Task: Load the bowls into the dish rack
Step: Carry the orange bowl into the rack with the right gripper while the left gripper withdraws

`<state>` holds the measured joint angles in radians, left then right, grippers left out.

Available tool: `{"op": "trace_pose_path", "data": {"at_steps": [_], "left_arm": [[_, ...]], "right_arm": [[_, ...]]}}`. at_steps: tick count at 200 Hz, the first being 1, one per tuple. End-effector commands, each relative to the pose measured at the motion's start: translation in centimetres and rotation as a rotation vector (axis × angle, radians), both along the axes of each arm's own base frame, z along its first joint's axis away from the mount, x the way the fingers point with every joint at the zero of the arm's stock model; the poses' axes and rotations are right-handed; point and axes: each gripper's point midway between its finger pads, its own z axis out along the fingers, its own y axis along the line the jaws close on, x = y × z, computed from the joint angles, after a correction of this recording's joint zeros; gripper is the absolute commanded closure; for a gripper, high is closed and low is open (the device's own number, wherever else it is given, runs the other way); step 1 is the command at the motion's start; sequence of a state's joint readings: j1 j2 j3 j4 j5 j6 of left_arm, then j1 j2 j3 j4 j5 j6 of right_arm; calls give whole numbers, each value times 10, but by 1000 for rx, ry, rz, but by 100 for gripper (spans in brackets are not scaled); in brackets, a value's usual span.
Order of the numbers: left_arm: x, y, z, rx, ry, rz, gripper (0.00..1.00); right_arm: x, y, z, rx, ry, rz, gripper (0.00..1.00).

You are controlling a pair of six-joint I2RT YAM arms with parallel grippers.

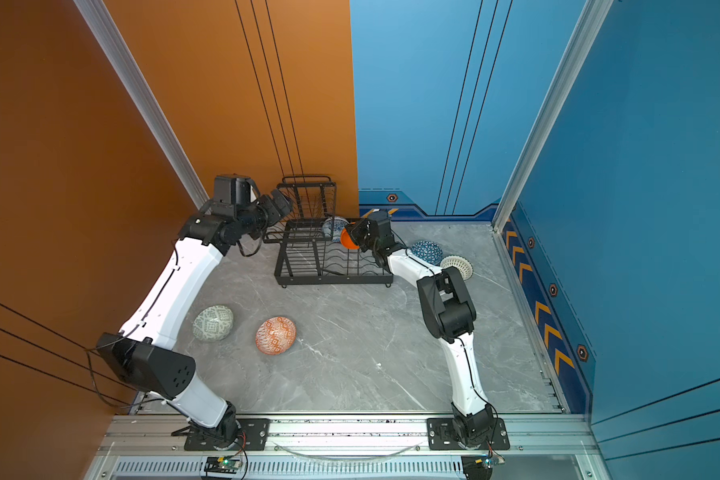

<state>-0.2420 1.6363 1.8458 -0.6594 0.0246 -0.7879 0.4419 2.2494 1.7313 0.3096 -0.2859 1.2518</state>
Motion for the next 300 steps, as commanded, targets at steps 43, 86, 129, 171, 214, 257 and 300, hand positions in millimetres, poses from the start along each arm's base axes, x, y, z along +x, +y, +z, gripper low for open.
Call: {"op": "trace_pose_path", "data": {"at_steps": [43,86,129,171,214,257,300], "left_arm": [[-1,3,-4,-68,39,1,2],[-2,-1,-7,-73,56,-17,2],[-3,3,-9,-63,60,-12,2],[-3,4,-12,-61,69,-10,2],[-3,7,-14,-60,73,-6,2],[-3,9,-16,-60,77,-2,2],[-3,13,-18,-62,83,5,2]], "right_arm": [[17,31,28,60,-92,-1,100],[24,40,14,43,-67,-21,100],[29,58,5,67,-56,-11,100],[35,71,-5,79,-49,-2,100],[40,74,-13,95,-38,-9,100],[44,77,-22,113,-20,-26,100],[47,80,-30,122,-9,-34,100]]}}
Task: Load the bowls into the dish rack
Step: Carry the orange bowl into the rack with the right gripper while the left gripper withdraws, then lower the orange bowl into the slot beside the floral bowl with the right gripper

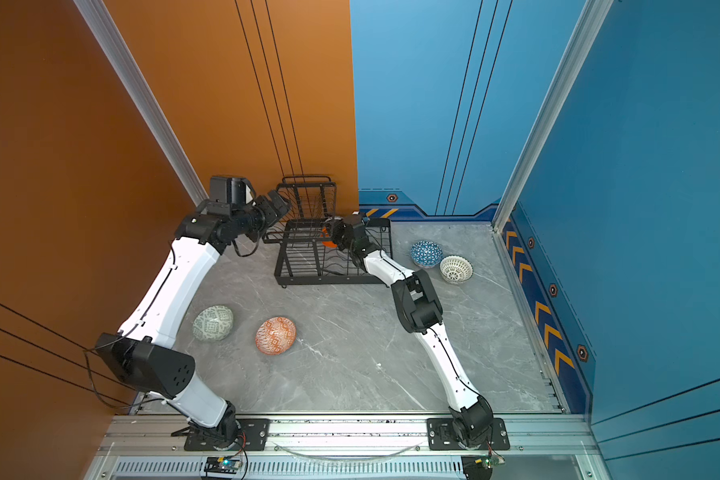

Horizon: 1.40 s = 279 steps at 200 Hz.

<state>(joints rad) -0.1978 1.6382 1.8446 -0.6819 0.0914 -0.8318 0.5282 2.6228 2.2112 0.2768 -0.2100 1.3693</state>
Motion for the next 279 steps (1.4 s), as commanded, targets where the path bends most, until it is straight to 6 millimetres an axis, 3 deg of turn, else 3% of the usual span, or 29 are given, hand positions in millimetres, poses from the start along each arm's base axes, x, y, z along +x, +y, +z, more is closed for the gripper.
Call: {"op": "trace_pose_path", "data": {"at_steps": [1,125,230,279], "left_arm": [[-3,4,-12,2,40,-6,2],[1,5,-16,-9,50,4,2],[0,3,-20,-17,63,3,2],[-4,4,-19,-15,62,6,2]], "right_arm": [[4,5,2,17,-7,-19,100],[3,3,-7,8,21,-22,100],[-17,-8,-20,-16,93,-69,100],[-26,-15,-38,-21,169,-123,100]]}}
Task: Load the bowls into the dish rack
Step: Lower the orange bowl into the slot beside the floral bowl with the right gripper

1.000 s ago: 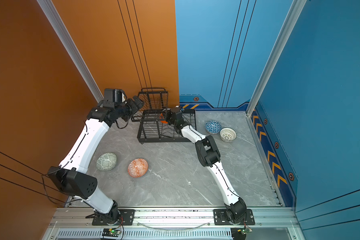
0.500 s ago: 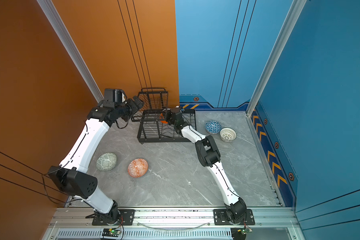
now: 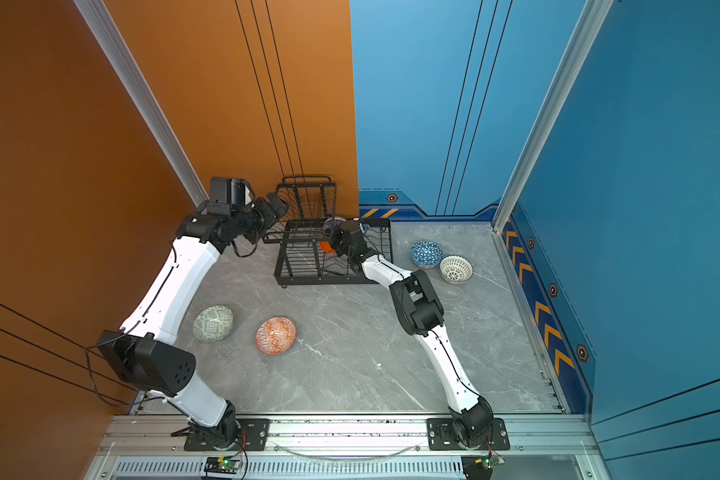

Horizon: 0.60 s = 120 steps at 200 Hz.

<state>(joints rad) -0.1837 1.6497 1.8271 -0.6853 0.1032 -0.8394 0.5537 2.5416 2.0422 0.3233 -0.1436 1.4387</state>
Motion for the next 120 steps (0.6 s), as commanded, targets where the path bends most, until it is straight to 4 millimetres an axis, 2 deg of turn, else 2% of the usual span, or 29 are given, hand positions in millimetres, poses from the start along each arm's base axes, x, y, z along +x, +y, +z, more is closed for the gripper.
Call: {"op": "trace_pose_path", "data": {"at_steps": [1,78,120], "left_arm": [[-6,0,-6,-9,27,-3,2],[-13,2,-5,-7,24,-1,2],[-15,1,-3,-8,21,-1,2]], "right_arm": [[-7,-12,-24,-37,101,-69,100],[-12,-12,-33,-49,162,-96,100],[-10,-16,-32,-52,188,-104,89]]}}
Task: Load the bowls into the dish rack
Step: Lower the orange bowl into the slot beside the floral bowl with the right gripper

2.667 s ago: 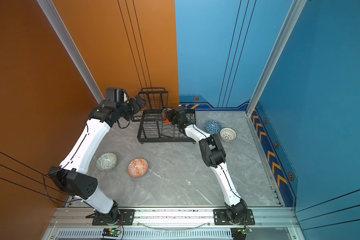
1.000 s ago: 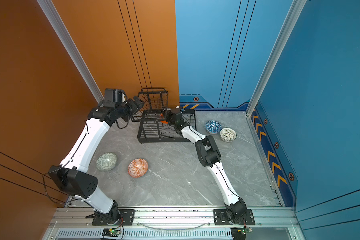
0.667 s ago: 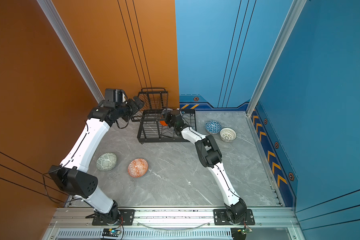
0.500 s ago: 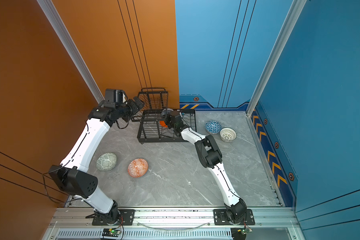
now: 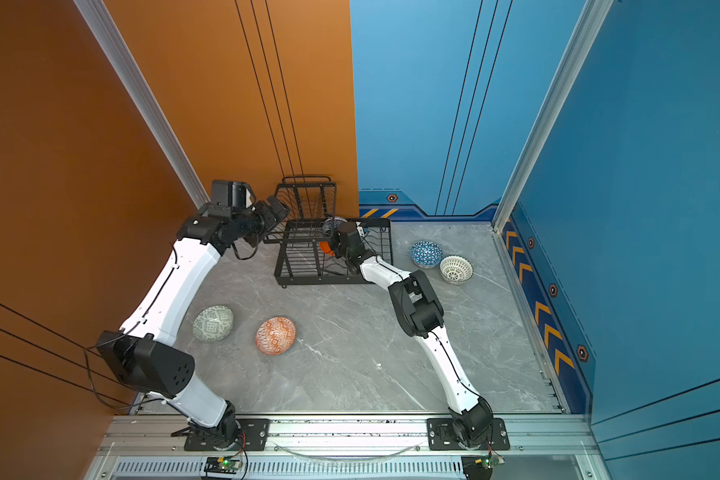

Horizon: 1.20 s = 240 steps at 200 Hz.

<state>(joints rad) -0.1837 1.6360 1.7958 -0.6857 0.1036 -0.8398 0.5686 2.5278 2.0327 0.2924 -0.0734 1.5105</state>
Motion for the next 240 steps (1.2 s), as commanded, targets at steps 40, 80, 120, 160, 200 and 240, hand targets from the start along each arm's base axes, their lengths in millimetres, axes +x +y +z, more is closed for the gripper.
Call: {"op": "trace_pose_path", "data": {"at_steps": [40,80,120,160,200,240], "left_arm": [[-11,-1,6,-7,-1,-1,2],[-10,-4,6,-4,-4,-6,2],[-6,-8,9,1,-12,-11,2],[-4,-6,12,10,-20,4,2],[-3,-4,9,17,-14,18,2],[-4,-4,7,25,-12,28,2]], "right_arm": [[-6,-15,-29,-68,141,-26,77],[-2,-18,-25,-61,133,-21,65],[0,-23,-19,-59,124,-13,61],[0,-30,-10,-70,102,-2,58],[-2,-40,1,-94,80,14,53],[-4,-50,4,-98,87,26,47]]}}
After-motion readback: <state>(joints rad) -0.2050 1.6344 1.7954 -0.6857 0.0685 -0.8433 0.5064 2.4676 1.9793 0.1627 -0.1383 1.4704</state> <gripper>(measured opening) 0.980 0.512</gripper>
